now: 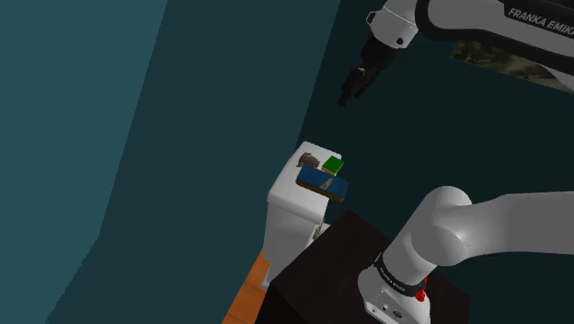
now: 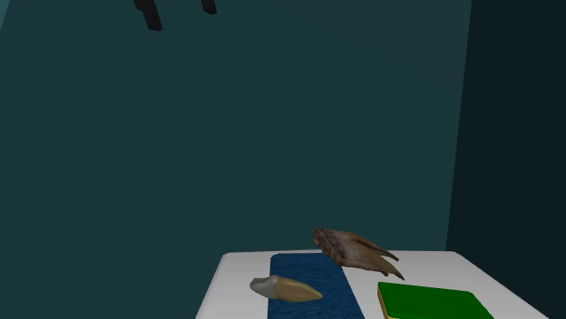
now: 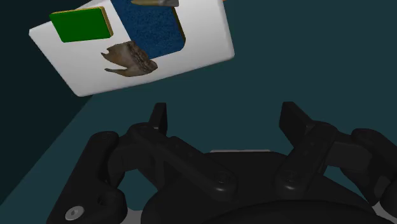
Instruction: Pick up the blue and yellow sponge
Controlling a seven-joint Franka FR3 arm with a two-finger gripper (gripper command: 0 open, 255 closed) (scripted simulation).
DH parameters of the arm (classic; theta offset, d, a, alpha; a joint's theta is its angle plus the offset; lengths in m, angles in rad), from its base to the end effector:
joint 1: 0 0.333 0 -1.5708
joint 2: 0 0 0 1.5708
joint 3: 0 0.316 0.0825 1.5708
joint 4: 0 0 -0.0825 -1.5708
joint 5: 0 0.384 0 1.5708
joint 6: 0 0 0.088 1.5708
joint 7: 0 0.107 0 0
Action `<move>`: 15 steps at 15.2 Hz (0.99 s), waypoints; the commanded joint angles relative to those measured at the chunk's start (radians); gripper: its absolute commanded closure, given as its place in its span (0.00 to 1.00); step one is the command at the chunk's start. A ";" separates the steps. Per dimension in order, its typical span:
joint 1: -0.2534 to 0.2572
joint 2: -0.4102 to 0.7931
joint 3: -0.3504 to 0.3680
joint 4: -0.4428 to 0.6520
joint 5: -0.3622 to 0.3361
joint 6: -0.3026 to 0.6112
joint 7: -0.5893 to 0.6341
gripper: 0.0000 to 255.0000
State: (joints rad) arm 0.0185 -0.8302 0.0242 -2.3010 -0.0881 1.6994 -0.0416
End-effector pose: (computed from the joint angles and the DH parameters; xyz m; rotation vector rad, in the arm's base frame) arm 0.3062 0.0079 0.6437 3.0129 0.1202 0.3455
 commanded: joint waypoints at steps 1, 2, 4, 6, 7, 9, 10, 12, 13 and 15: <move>0.000 0.000 0.000 0.000 0.000 0.000 0.000 0.00; -0.003 -0.015 0.029 -0.043 -0.022 0.024 0.017 0.00; -0.009 -0.042 0.086 -0.126 -0.064 0.072 0.054 0.00; -0.014 -0.062 0.143 -0.207 -0.106 0.118 0.093 0.00; -0.017 -0.070 0.172 -0.246 -0.126 0.141 0.114 0.00; -0.022 -0.082 0.229 -0.321 -0.168 0.186 0.159 0.00; -0.026 -0.085 0.259 -0.357 -0.189 0.209 0.183 0.00; -0.035 -0.084 0.319 -0.426 -0.231 0.253 0.235 0.00; -0.040 -0.081 0.350 -0.459 -0.253 0.276 0.263 0.00; -0.056 -0.066 0.415 -0.521 -0.299 0.321 0.324 0.00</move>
State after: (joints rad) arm -0.0323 -0.8963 0.4071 -2.7884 -0.3637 2.0016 0.2521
